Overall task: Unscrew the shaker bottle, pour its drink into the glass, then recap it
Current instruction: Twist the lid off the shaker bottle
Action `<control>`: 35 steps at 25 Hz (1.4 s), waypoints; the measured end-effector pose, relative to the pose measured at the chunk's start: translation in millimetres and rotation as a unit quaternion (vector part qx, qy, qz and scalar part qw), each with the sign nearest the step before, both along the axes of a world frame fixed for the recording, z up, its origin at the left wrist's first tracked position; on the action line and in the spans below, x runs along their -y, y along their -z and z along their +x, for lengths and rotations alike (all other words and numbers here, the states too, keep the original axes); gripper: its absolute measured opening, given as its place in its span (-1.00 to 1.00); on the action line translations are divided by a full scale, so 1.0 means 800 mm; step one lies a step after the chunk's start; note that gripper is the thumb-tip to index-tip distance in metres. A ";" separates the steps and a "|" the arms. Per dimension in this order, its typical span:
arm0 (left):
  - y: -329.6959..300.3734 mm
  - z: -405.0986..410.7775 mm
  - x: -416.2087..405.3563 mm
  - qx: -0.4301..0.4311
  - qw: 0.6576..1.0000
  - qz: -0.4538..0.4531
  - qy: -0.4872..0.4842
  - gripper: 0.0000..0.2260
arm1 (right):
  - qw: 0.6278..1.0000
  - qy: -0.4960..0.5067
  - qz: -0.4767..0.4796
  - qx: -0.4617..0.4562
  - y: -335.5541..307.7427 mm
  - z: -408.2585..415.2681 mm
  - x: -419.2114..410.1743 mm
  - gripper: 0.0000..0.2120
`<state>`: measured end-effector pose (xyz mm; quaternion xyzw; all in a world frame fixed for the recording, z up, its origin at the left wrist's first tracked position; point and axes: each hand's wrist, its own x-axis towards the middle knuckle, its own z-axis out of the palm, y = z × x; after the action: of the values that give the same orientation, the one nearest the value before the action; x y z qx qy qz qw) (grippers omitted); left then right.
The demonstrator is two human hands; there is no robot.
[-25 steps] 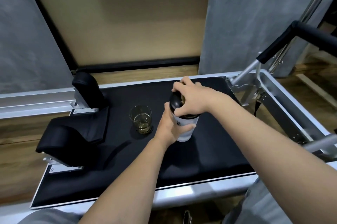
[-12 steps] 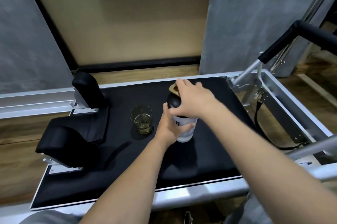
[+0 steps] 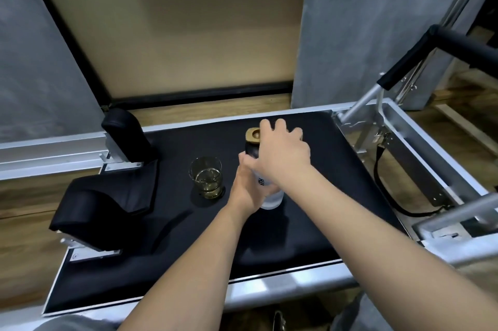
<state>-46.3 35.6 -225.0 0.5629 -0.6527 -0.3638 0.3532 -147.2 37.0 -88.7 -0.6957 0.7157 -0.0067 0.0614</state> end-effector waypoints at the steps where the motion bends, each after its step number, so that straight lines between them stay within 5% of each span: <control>1: -0.001 0.001 0.000 0.005 1.000 -0.010 -0.011 -0.39 | 0.997 -0.071 -0.012 0.005 -0.002 -0.008 0.002 -0.32; 4: 0.009 0.000 -0.003 -0.099 0.994 0.043 -0.031 -0.19 | 0.972 -0.230 0.029 0.040 -0.023 -0.040 0.010 -0.33; 7: -0.001 -0.008 -0.004 -0.114 0.992 0.043 -0.007 -0.19 | 0.978 -0.193 0.078 0.026 -0.034 -0.050 0.013 -0.08; 9: -0.008 -0.010 -0.006 -0.114 0.991 0.064 -0.007 -0.14 | 0.985 -0.081 0.115 0.096 -0.041 -0.040 0.018 0.13; 12: -0.020 -0.008 -0.011 -0.084 0.994 0.066 -0.005 -0.07 | 0.992 0.073 0.074 0.071 -0.042 -0.012 0.019 -0.03; 15: -0.017 -0.003 -0.013 -0.045 0.998 0.040 -0.020 0.11 | 0.995 -0.002 0.096 0.039 -0.031 -0.005 0.017 -0.25; 18: -0.013 -0.005 -0.015 -0.068 0.995 0.076 -0.019 -0.04 | 0.972 -0.137 0.147 0.121 -0.046 -0.025 0.028 -0.49; 20: -0.018 -0.009 -0.017 -0.065 0.994 0.081 -0.018 -0.03 | 0.973 -0.169 0.128 0.096 -0.047 -0.031 0.026 -0.53; 23: -0.018 -0.011 -0.016 -0.043 0.997 0.053 -0.034 0.11 | 0.988 -0.084 0.113 0.069 -0.042 -0.025 0.028 -0.22; 26: -0.024 -0.009 -0.013 -0.004 0.998 0.064 -0.011 -0.32 | 0.995 0.058 0.073 -0.039 -0.043 -0.006 0.024 -0.11; 28: -0.031 -0.009 -0.010 -0.057 0.994 0.093 -0.021 -0.33 | 0.996 0.016 0.078 -0.039 -0.035 0.000 0.021 -0.18; 32: -0.021 -0.007 -0.012 -0.122 0.986 0.108 -0.022 -0.35 | 0.971 -0.230 0.059 0.000 -0.037 -0.027 0.021 -0.35; 35: -0.024 -0.010 -0.007 -0.160 0.979 0.128 -0.021 -0.12 | 0.978 -0.207 0.036 0.004 -0.037 -0.033 0.023 -0.29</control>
<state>-54.1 41.0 -206.2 0.5517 -0.5238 -0.5220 0.3857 -173.4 18.4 -59.2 -0.8263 0.5553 0.0292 0.0894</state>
